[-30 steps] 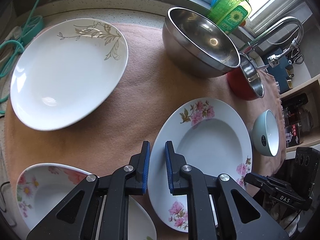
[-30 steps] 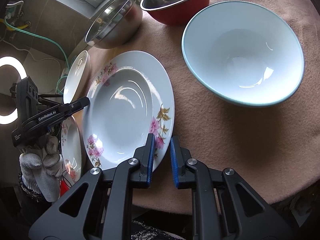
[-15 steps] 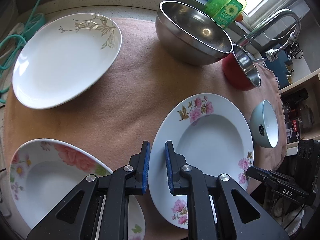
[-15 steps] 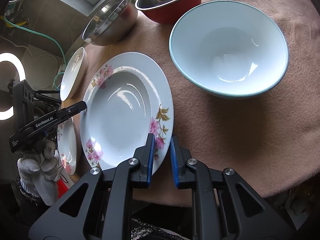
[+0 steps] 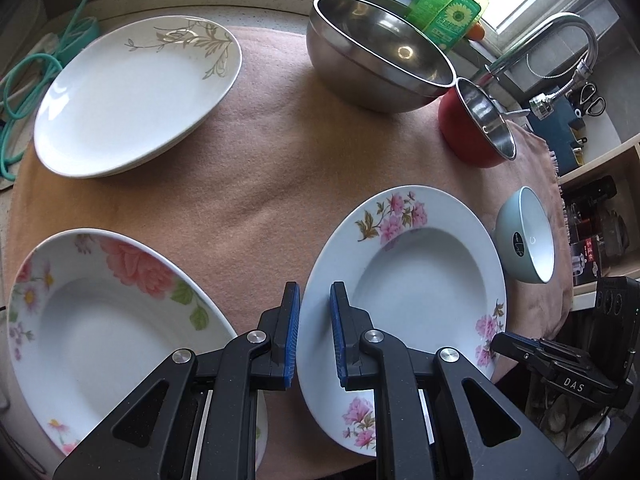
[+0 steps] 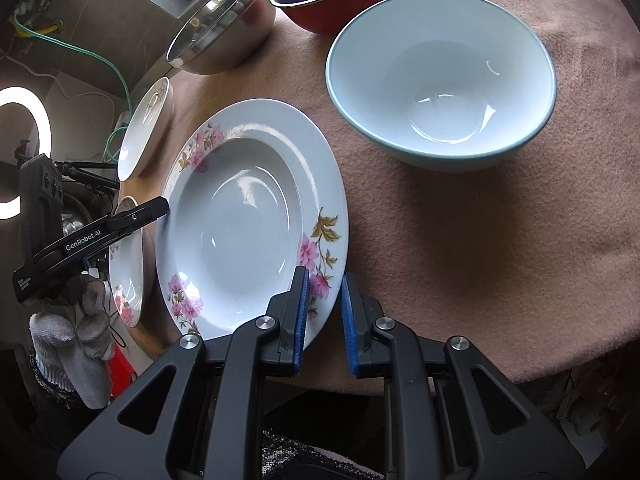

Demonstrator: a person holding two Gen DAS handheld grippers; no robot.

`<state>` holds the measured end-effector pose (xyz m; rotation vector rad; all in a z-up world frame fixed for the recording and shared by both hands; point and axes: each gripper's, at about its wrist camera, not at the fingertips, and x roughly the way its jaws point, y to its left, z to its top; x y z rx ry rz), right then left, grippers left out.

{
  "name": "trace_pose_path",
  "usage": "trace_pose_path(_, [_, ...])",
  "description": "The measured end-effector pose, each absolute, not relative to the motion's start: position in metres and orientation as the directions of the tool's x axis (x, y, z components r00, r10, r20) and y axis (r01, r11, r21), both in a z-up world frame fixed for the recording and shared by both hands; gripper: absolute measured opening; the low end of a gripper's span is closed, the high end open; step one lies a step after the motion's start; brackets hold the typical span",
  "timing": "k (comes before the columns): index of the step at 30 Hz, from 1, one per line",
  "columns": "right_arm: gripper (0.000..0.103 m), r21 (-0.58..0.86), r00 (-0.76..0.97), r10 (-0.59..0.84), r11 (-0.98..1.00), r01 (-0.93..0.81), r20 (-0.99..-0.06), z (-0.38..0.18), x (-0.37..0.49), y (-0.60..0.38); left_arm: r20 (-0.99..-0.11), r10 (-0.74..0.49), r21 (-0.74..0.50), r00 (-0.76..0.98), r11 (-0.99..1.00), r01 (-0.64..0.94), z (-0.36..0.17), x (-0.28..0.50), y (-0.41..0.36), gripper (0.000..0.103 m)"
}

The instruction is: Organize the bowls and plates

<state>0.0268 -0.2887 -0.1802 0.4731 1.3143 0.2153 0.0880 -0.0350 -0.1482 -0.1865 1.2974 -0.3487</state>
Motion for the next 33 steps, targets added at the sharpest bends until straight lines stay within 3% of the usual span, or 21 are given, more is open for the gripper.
trace_pose_path(22, [0.018,0.43,0.235,0.403,0.899,0.078,-0.885,-0.18,0.022,-0.285,-0.907,-0.344,-0.317,0.245,0.938,0.144,-0.147,0.078,-0.037,0.014])
trace_pose_path(33, [0.018,0.336,0.326,0.31,0.942,0.026,-0.893,-0.148,0.026,-0.279,-0.884,-0.359,-0.336,0.301,0.933,0.125,-0.13,0.074,-0.025,0.015])
